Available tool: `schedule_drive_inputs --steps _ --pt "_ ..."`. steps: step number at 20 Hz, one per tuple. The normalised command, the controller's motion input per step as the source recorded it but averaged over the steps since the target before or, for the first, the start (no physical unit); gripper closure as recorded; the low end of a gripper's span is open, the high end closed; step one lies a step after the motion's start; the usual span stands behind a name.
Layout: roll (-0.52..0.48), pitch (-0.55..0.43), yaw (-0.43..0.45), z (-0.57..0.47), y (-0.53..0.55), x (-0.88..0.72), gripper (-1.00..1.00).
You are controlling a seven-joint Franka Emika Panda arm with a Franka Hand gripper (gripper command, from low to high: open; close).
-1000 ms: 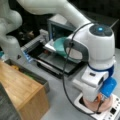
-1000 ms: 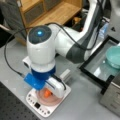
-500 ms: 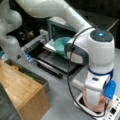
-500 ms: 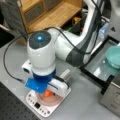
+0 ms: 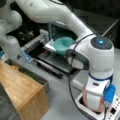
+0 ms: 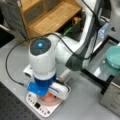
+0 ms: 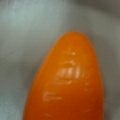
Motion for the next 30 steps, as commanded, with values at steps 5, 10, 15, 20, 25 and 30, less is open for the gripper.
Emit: schedule_drive_inputs --steps 5,10,15,20,25,30 --pt "-0.145 0.084 0.152 0.04 -0.04 0.04 -1.00" --pt "-0.099 0.080 0.134 0.01 -0.02 -0.02 1.00" --pt "-0.075 0.058 0.110 0.01 0.03 -0.05 1.00" --pt "-0.066 0.040 0.107 0.00 -0.01 -0.07 1.00" --pt "-0.063 0.069 0.124 0.04 -0.05 -0.10 1.00" --pt "-0.052 0.060 0.142 0.05 -0.07 -0.07 1.00"
